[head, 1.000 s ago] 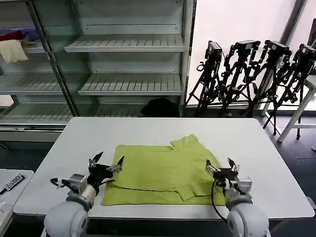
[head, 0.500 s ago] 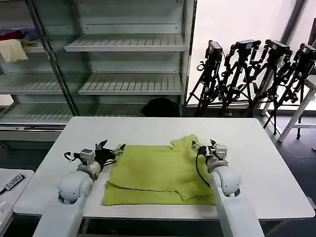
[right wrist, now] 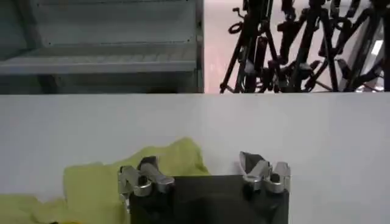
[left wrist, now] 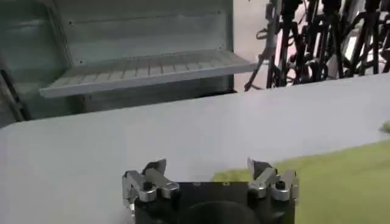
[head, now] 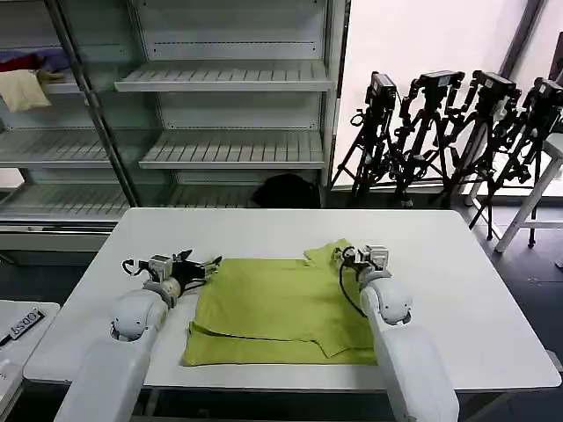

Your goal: Fold and organize the clothes.

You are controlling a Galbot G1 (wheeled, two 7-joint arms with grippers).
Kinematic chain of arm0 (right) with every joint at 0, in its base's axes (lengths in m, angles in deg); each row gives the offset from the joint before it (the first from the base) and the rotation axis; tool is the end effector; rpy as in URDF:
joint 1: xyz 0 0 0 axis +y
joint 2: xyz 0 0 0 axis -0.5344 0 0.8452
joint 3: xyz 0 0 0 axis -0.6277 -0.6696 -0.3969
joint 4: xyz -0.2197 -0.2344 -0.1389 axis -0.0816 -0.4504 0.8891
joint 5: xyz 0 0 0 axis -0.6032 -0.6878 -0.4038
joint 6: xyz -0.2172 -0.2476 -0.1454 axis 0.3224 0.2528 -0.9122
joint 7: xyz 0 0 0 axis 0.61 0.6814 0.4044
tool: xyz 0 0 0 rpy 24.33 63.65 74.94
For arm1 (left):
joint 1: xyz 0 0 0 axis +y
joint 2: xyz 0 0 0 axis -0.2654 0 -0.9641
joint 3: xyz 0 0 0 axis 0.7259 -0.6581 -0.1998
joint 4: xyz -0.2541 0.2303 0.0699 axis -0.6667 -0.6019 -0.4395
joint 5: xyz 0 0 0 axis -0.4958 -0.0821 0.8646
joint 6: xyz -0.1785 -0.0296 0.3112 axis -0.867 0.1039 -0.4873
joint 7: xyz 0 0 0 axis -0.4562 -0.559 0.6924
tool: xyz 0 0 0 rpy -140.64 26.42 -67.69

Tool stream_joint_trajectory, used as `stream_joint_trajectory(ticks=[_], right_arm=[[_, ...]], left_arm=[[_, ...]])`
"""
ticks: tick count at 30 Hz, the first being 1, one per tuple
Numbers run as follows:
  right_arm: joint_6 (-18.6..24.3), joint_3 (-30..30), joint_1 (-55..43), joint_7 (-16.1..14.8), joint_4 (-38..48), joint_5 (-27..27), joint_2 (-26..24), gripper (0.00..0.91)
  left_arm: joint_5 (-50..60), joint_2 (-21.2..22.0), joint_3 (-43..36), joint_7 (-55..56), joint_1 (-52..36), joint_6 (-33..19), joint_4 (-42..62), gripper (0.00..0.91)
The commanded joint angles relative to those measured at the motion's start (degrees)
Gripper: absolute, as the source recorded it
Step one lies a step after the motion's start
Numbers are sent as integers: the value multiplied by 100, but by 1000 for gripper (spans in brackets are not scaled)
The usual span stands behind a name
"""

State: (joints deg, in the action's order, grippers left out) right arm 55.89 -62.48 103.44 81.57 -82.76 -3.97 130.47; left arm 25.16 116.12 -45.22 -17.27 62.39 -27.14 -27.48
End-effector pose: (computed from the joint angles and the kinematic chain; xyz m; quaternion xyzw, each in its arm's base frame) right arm 0.4644 0.0071 -0.2756 0.0227 -0.9753 -0.0002 0.2197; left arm 0.4220 0.0901 -0.2660 -0.1095 -0.9680 -0.0488 0.2206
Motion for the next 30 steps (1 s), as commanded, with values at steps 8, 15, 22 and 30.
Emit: stream_joint_trajectory(ticks=[8,15,22,30], right_arm=[[0,-153,-183,-12,360,-91,45,766],[0,-221,-112,-20,387,-187,85,131],[-2,-233,-15,-34,249,-190,68,0],[-4,-225,25,-34,67,-153,51,0]], left_arm=[[25,32,-75,-124,-118,-2,366,685],[36,46,-46,-183,-82,-2,384,191],[45,71,-37,-285,-29,-4,314,10],[49,72,-27,-399,1,-6,267,10]])
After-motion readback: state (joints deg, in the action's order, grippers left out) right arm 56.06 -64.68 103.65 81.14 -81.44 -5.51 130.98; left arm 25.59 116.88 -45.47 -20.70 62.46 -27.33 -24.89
